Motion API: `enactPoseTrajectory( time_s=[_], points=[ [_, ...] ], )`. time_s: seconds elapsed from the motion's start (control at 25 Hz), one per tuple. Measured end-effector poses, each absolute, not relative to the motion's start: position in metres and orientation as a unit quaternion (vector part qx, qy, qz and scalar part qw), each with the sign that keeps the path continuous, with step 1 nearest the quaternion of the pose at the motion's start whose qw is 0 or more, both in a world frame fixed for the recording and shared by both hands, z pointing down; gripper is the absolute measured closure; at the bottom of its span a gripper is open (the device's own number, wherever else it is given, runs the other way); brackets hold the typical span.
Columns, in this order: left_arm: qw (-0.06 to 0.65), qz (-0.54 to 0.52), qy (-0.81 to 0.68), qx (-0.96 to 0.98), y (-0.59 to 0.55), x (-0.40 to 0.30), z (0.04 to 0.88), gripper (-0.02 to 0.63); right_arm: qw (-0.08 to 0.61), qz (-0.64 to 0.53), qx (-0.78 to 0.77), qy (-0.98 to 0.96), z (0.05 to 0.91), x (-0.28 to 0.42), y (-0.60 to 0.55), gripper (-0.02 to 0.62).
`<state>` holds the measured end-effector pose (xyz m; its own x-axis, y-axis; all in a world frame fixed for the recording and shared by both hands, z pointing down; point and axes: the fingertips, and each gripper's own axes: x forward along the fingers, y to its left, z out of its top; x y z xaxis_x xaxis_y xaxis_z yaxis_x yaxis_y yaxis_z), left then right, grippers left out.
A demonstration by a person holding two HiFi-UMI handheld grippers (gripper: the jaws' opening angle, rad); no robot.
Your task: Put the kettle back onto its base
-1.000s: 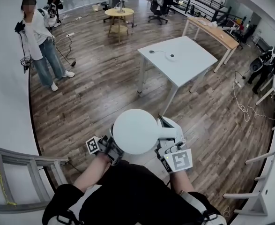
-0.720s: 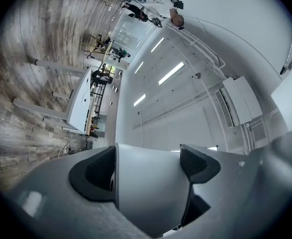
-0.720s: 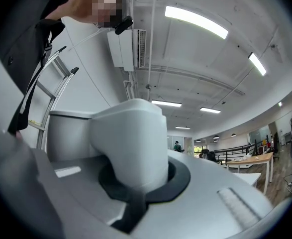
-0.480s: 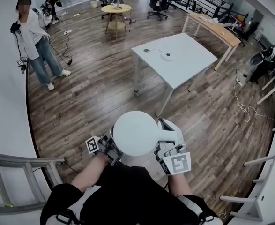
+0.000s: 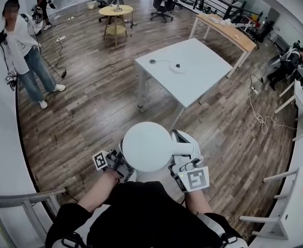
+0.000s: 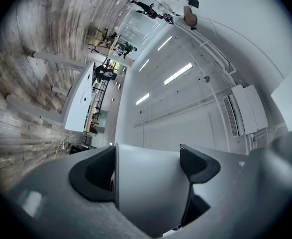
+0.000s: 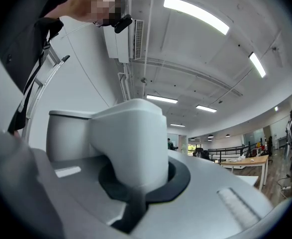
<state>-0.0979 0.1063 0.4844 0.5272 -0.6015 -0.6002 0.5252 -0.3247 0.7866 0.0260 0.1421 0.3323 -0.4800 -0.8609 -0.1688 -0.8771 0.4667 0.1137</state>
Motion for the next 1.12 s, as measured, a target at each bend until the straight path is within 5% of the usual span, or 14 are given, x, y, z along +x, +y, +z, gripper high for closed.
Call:
enactPoseTrajectory(
  time_s=[1.12],
  points=[
    [0.602,-0.462,-0.034,0.650,-0.088,-0.107,0.504,0.195,0.038,0.076,-0.522,0.848,0.359,0.025,-0.053,0.595]
  ],
)
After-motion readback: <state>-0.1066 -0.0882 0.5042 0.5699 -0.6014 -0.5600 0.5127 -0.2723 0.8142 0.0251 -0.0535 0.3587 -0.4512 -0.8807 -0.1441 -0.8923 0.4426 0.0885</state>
